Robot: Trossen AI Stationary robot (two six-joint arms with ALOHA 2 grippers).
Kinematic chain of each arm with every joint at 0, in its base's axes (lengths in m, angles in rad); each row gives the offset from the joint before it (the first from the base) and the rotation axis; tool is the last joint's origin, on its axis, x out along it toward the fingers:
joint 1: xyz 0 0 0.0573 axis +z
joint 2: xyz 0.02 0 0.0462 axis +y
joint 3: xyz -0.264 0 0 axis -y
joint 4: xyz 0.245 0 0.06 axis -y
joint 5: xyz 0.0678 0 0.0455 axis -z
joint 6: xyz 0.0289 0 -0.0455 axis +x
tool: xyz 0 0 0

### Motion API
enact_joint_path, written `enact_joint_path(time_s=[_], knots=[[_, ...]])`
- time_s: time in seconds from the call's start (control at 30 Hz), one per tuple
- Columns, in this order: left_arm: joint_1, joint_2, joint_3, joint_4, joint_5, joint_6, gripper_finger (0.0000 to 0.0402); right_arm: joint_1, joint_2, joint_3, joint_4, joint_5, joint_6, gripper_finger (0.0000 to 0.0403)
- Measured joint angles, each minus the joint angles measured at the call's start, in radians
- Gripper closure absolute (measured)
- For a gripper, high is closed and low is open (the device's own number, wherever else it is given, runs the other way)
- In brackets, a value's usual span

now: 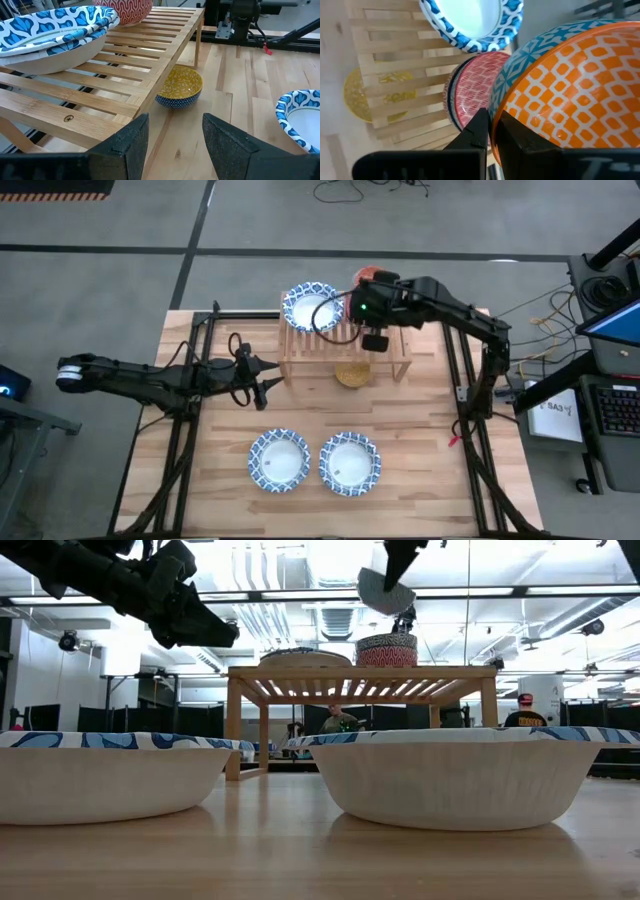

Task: Place and stack bowls onto a shelf
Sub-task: Stack the orange bowl on top of the red bowl on the shelf

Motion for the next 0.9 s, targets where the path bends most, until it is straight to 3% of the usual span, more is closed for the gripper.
enact_joint_path(time_s=[0.4, 0.9], knots=[[0.0, 0.0, -0.002, 0.0, 0.0, 0.0, 0.0233, -0.073, 0.064, -0.002, -0.003, -0.14, -0.026, 0.0391], [0.0, 0.0, -0.004, -0.001, 0.0, 0.0, 0.0233, -0.076, 0.112, -0.003, -0.055, -0.134, -0.041, 0.0385]])
